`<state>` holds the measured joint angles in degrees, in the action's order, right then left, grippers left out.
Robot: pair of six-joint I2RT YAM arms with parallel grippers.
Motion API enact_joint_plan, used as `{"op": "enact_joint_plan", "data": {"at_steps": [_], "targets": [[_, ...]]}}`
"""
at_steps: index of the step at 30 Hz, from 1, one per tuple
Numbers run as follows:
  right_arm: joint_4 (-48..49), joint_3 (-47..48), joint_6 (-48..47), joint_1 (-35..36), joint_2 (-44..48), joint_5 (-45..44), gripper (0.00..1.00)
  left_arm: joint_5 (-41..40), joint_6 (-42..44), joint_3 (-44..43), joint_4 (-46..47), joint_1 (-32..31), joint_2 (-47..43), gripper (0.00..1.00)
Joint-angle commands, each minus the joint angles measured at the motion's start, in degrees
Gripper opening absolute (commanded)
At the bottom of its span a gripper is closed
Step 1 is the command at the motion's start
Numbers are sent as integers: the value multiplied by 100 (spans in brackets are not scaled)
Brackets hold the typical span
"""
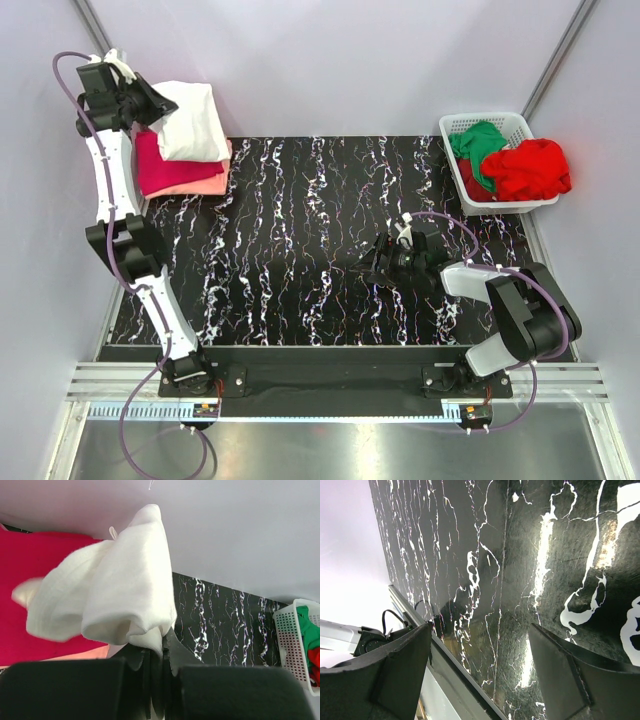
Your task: Fold and stack the t-shirts
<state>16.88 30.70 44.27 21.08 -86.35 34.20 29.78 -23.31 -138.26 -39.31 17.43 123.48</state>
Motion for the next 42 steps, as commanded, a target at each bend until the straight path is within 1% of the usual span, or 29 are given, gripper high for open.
{"op": "enact_joint_plan", "data": {"at_steps": [1,4,11,15,18,22,24,26,29,30,31,32,33,35,38,39,40,42], "targets": [[254,85,20,-60,-40,140,86,362,-104,-44,521,41,-299,0],[254,77,29,-60,-40,140,86,572,-77,44,608,58,-193,0],[263,85,47,-69,-67,166,86,652,2,80,635,182,132,0],[280,85,47,-78,-84,184,86,617,133,36,600,261,404,0],[289,94,47,-78,-110,210,86,380,370,53,574,270,484,1],[307,94,64,-87,-119,228,86,-59,739,53,539,278,607,8],[315,94,73,-104,-128,237,86,-253,977,-69,460,270,765,8],[324,94,73,-104,-137,237,86,-306,1109,-88,529,226,792,13],[333,94,82,-104,-146,245,86,-490,1092,-18,871,129,827,22],[342,103,82,-113,-163,254,86,-543,1092,218,1012,85,757,25],[342,103,90,-113,-163,254,86,-535,1092,333,1309,68,713,29],[342,103,90,-113,-172,263,86,-543,1144,395,1390,41,712,36],[351,103,90,-113,-163,263,86,-552,1232,379,1408,-11,765,37],[351,103,99,-113,-172,263,86,-824,1565,133,1268,-73,914,39],[368,103,99,-122,-198,281,86,-1263,1812,141,1390,-213,932,41],[368,103,99,-122,-207,289,86,-1429,1865,193,1530,-249,915,44],[386,103,99,-122,-207,298,86,-1944,2022,246,1566,-301,906,45],[386,94,99,-131,-216,307,86,-2239,2085,220,1619,-355,906,44]]}}
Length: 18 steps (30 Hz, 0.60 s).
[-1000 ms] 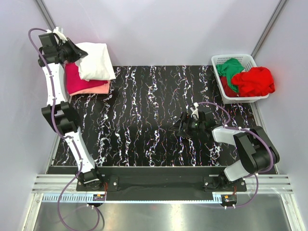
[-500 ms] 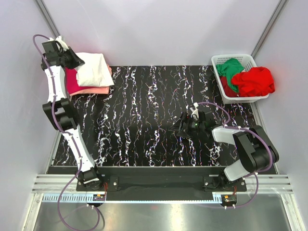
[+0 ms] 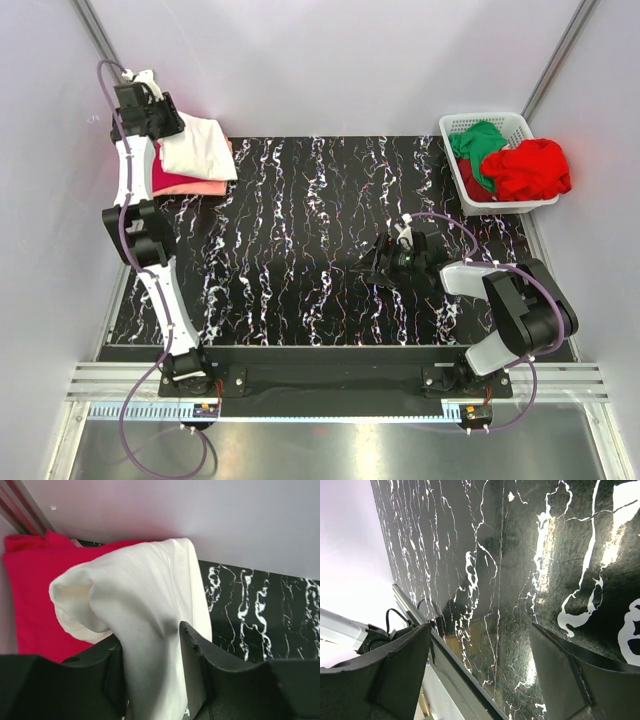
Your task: Fold and stack the t-shirts
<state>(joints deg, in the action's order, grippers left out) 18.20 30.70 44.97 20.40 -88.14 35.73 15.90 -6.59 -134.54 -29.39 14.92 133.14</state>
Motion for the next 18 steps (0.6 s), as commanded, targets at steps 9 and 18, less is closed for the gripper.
{"op": "enact_joint_plan", "data": {"at_steps": [9,18], "targets": [[334,147,12,-89,-160,295,86,1221,-553,-129,1494,608,-130,37],[105,217,-120,-89,-116,224,88,1970,-528,-371,1989,802,229,25]]}}
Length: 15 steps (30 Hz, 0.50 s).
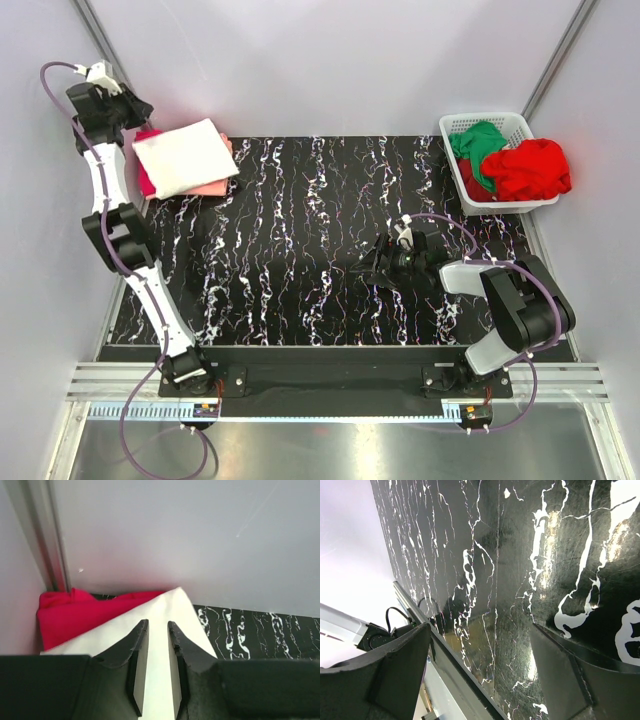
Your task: Fold and stack the t-shirts
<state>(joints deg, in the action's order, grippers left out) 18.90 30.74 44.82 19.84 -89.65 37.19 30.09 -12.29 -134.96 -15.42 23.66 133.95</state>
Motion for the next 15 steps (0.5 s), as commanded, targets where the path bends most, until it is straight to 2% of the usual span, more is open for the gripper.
{"op": "enact_joint_plan", "data": {"at_steps": [1,4,5,6,10,12,13,15], "targets": [[44,222,-96,-24,18,95,88,560,69,-425,610,-55,210,25],[44,248,-79,-32,-18,113,88,516,122,-786,601,-63,499,29],[53,239,-78,-32,-9,104,88,490,113,-935,584,-72,535,35],[62,239,-70,-24,-9,104,88,498,122,-1014,480,-72,579,53],[79,239,-52,-32,-18,113,88,866,-516,-1033,715,-46,650,83],[79,239,-52,-32,-9,113,88,990,-878,-728,1074,-46,580,89],[79,239,-61,-32,-9,113,88,1077,-1211,-577,1215,-46,484,95],[97,222,-61,-32,0,122,89,1000,-1328,-331,1165,-124,387,99]]}}
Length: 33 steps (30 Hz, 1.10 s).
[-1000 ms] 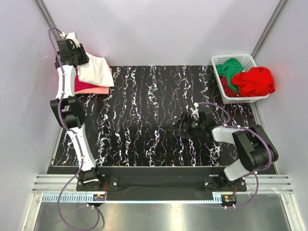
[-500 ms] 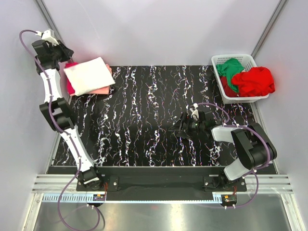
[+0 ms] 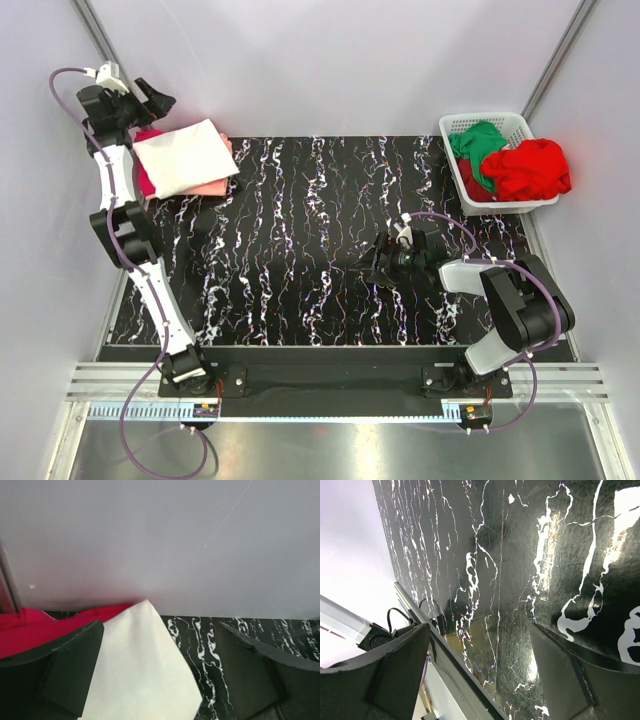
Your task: Fold and stack the t-shirts
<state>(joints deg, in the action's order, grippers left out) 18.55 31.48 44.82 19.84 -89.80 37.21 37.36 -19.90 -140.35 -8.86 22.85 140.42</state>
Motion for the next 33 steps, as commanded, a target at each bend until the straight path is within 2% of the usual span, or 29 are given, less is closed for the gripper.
{"op": "enact_joint_plan", "data": {"at_steps": [1,4,6,8,9,11,12,15,19,21,23,30,33], "targets": [[149,139,-61,-41,15,120,89,158,-689,315,500,-70,-409,99],[167,121,-43,-32,33,128,89,-70,-683,920,614,-210,-795,99],[176,121,-61,-41,41,137,90,-342,-551,922,317,-473,-928,99],[193,112,-61,-32,41,137,90,-973,185,808,-139,-972,-1165,99],[202,112,-61,-41,41,146,90,-1908,449,808,-594,-1150,-1236,99],[211,121,-52,-32,33,172,91,-3141,803,1044,-897,-1571,-1473,99],[211,121,-61,-41,15,190,91,-4200,795,1158,-1089,-1652,-1543,99],[185,156,-131,-41,-29,260,92,-5245,349,1633,-1441,-1644,-1737,97],[193,270,-184,-41,-204,540,92,-4994,-233,2537,-1443,-1284,-2018,87],[220,314,-175,-59,-310,612,92,-4853,-269,3246,-1049,-1125,-2176,85],[255,314,-166,-59,-336,621,92,-4949,-164,3522,-907,-1055,-2273,85],[308,332,-96,-59,-398,665,92,-5485,-250,3489,-1196,-756,-1967,88],[316,332,-105,-59,-415,682,93,-5301,-286,3296,-1232,-642,-1765,88]]}}
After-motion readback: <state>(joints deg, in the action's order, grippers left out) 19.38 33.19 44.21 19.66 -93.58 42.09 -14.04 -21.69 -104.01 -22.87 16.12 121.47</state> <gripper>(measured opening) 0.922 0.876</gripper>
